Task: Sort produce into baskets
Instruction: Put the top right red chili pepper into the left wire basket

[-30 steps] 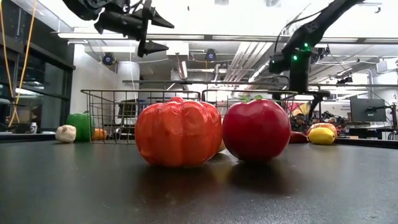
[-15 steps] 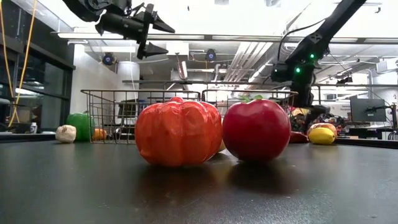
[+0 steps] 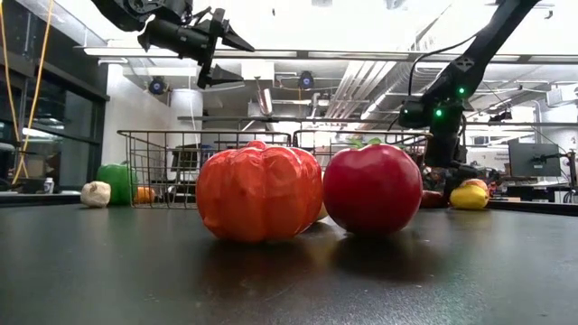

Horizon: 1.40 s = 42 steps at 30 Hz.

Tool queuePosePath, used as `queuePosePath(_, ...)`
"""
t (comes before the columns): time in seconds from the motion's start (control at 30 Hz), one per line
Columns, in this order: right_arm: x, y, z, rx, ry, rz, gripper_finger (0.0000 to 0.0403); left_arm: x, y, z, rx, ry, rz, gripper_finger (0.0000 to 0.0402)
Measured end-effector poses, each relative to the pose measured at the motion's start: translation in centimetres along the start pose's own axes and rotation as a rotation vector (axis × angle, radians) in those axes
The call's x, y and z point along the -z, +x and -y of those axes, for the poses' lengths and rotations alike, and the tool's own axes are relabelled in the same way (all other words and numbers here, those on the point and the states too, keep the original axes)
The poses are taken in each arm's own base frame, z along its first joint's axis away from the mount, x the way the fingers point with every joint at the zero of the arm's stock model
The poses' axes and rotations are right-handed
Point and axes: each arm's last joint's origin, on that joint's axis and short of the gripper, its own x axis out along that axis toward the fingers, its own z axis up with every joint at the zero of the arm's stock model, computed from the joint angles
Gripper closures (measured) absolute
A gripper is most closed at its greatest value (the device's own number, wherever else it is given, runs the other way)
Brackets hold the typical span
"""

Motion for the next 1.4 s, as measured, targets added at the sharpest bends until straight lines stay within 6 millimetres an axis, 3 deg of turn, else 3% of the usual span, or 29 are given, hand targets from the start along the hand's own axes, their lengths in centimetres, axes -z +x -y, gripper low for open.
queuePosePath(0.4, 0.0, 0.1, 0.1, -0.006, 0.008, 0.032, 0.0097, 0.2, 0.2, 0.5, 0.007, -0.013, -0.005, 0.0007)
queuePosePath(0.57, 0.1, 0.1, 0.2, 0.001, -0.027, 0.007, 0.0166, 0.3, 0.4, 0.8, 0.019, -0.012, -0.011, 0.0007)
queuePosePath(0.8, 0.7, 0.1, 0.1, -0.002, -0.114, -0.007, 0.0316, 0.5, 0.7, 1.4, 0.037, -0.008, -0.019, 0.0007)
queuePosePath(0.93, 1.3, -0.5, -0.1, -0.03, -0.186, -0.011, 0.0328, 0.6, 0.7, 1.6, 0.086, -0.006, -0.037, 0.0007)
queuePosePath(1.1, 1.0, -3.5, -1.1, -0.2, -0.245, 0.051, 0.0328, -0.1, 0.3, 2.5, 0.254, 0.02, -0.023, 0.0007)
queuePosePath(1.4, -0.2, -11.4, -1.7, -0.549, -0.335, 0.25, 0.0328, -2.8, -1.3, 4.3, 0.349, 0.059, 0.204, 0.0007)
